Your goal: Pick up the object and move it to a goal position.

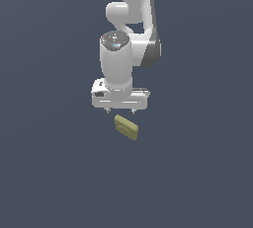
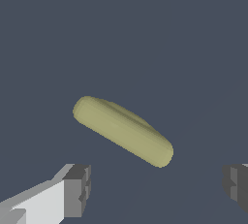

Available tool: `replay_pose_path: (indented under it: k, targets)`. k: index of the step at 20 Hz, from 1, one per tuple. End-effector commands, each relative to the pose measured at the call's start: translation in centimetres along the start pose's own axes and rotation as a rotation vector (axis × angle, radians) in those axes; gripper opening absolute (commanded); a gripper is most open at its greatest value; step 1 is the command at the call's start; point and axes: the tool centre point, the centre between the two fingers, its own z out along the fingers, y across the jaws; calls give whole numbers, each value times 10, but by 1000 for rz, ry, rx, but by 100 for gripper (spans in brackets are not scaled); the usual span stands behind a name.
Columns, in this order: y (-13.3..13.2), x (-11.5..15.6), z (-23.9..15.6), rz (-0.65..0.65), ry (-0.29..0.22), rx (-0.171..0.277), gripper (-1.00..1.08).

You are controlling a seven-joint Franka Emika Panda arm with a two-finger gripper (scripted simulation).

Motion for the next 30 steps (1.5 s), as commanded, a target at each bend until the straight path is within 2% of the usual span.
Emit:
replay_pose_path:
  k: [1,12,20,30]
  targets:
    - [0,0,0,0,0,0,100]
    - [-16,2,-5,-41,20,21,100]
    - [-15,2,-5,-57,19,20,100]
    - [-16,4,1,-202,11,13,100]
